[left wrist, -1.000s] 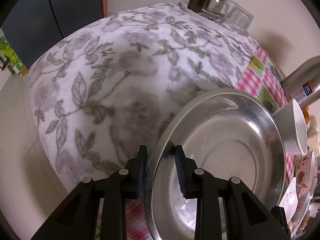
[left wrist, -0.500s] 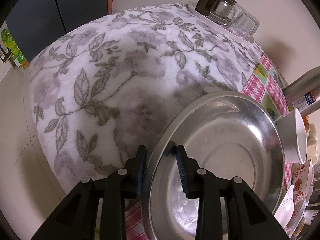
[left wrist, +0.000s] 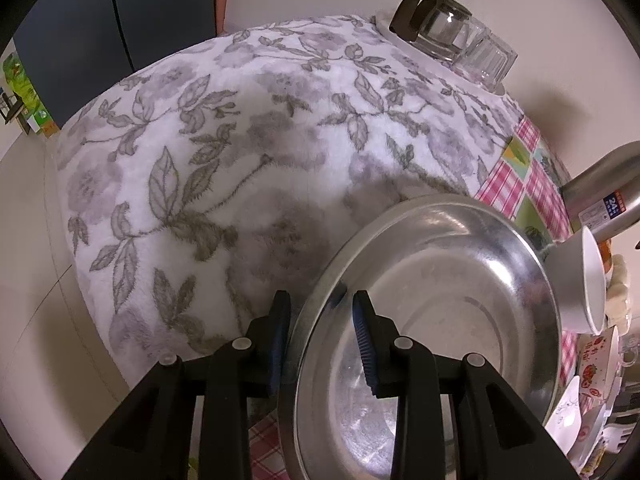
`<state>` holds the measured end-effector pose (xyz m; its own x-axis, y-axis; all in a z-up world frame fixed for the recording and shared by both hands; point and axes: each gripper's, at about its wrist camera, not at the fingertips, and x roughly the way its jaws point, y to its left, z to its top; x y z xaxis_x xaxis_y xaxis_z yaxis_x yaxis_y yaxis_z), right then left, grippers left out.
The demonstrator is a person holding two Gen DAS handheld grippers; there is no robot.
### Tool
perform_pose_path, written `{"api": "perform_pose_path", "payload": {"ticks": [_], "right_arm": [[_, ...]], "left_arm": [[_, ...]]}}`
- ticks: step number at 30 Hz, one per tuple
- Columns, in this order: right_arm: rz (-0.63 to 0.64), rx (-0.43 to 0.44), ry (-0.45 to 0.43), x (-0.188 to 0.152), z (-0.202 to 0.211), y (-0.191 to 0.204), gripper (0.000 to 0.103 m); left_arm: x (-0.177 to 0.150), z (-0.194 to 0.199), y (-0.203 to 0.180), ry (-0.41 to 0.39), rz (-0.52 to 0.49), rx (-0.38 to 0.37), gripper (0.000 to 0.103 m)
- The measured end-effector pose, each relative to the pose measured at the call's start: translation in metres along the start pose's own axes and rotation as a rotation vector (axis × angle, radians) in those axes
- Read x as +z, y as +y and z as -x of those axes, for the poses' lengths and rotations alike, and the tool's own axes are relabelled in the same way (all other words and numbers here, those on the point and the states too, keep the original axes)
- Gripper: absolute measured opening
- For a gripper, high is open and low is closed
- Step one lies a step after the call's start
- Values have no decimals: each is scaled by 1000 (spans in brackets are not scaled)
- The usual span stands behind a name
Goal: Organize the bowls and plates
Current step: 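Lift the steel basin with the left tool and tilt it upright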
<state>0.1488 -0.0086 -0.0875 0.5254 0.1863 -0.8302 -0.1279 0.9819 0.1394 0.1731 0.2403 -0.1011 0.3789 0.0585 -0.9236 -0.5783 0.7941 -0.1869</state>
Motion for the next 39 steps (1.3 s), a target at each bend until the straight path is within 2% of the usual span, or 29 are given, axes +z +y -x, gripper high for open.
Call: {"api": "perform_pose_path", "payload": {"ticks": [11,19,29,39], "right_arm": [[11,5,-63,9,28,2,20],[14,24,-156,17,58,1,20],[-18,32,-261,26,104,-15,20],[-70,17,-330,28,145,-48,20]], "left_arm": [[1,25,-7,-41,-29,-36,33],[3,64,-17,-132,-47,-93,33],[-4,107,-41,-220,-108,-164,33],[-26,132,-77,-252,-172,-236,33]]}}
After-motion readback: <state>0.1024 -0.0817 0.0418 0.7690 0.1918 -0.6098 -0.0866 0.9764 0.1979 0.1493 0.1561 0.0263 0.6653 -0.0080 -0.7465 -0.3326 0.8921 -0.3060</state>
